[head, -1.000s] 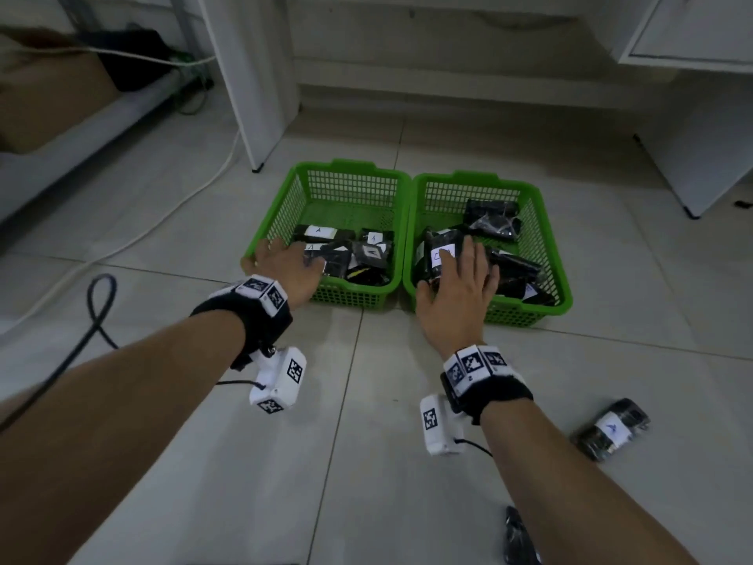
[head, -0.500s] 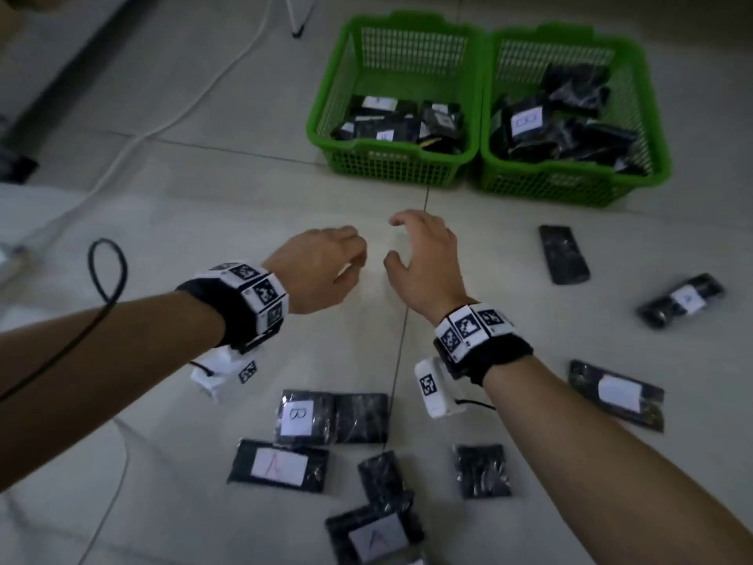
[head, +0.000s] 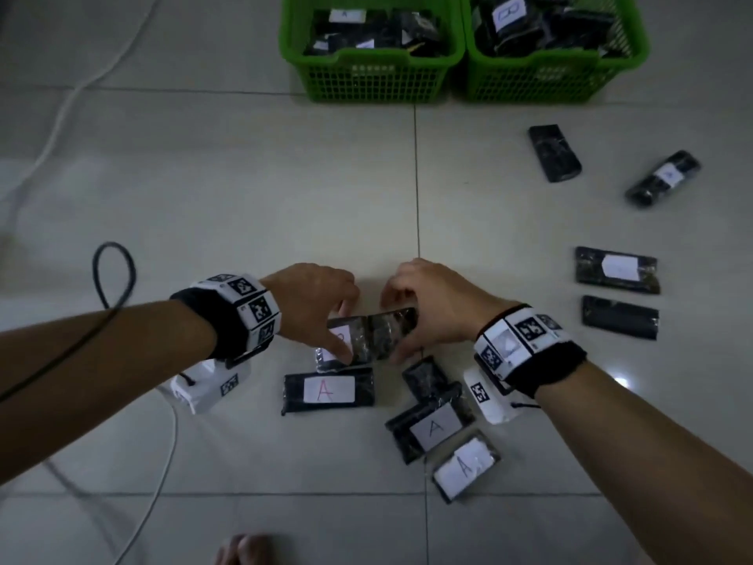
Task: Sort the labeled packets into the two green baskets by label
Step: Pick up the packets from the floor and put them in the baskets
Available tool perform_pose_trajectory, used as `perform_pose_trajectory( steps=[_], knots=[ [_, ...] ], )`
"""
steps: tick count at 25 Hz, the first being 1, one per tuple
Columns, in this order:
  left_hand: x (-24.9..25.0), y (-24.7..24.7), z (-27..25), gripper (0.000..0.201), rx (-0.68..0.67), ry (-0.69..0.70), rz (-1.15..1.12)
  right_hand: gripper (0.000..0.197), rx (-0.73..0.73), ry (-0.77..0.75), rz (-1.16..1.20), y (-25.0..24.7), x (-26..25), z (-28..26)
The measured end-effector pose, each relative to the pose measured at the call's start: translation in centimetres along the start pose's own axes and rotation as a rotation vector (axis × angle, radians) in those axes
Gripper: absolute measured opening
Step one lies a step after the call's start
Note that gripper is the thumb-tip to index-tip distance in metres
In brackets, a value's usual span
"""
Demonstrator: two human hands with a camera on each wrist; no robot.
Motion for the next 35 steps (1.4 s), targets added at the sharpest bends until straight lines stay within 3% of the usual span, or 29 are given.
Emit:
perform_pose_trajectory(
  steps=[3, 7, 10, 13, 16, 17, 20, 22, 26, 30, 31, 33, 35],
  knots=[
    [-0.5, 0.0, -0.5, 0.055, 0.033, -0.022, -0.136, 0.069, 0.001, 0.027, -0.106, 0.9, -0.5, -0.5],
    [-0.7, -0.2, -1.0, 0.046, 0.043, -0.050, -0.273, 0.038, 0.102, 0.153, 0.165, -0.9, 0.6, -0.5],
    [-0.8, -0.9, -1.0, 0.039, 0.074, -0.069, -0.408, 0.031, 0.182, 0.210, 0.501, -1.9, 1.2, -1.2],
    [-1.5, -3.0, -0.8, 0.039, 0.217, -0.087, -0.655, 0.039, 0.225, 0.188, 0.461, -3.2, 1.1, -1.9],
    [-1.9, -5.2, -0.5, 0.042, 0.284, -0.096, -0.853, 0.022, 0.180, 0.185, 0.602, -3.8, 1.1, -3.0],
    [-2.0, -5.8, -0.4, 0.039, 0.295, -0.098, -0.832, 0.023, 0.208, 0.182, 0.635, -4.3, 1.3, -3.4],
    [-2.0, -6.4, 0.1, 0.029, 0.285, -0.095, -0.806, 0.050, 0.201, 0.208, 0.651, -4.4, 2.3, -5.1],
    [-2.1, -6.0, 0.4, 0.025, 0.267, -0.131, -0.883, 0.049, 0.135, 0.256, 0.613, -3.5, 2.8, -5.6],
    [-1.5, -4.6, 1.2, 0.017, 0.208, -0.207, -1.074, 0.006, -0.005, 0.416, 0.346, -1.9, 2.2, -6.4],
    [-1.0, -4.6, 1.7, 0.024, 0.198, -0.222, -1.111, 0.067, -0.137, 0.356, -0.092, 0.2, -0.7, -6.4],
    [-0.9, -4.8, 1.8, 0.024, 0.193, -0.218, -1.116, 0.068, -0.151, 0.326, -0.218, 1.1, -1.6, -6.4],
    [-0.8, -5.1, 1.8, 0.026, 0.181, -0.212, -1.137, 0.049, -0.110, 0.295, -0.343, 2.0, -2.6, -5.9],
    [-0.8, -5.5, 1.7, 0.032, 0.172, -0.189, -1.189, 0.037, -0.004, 0.346, -0.190, 1.1, -1.3, -5.4]
  ],
)
Point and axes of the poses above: each hand's wrist, its own z-axis towards the middle knuckle, its own y-axis out of the palm, x = y × z, the point moved 8 cm from there along z, towards the middle knuckle, and after that the axes turned 6 degrees about -z, right-handed, at the moved point
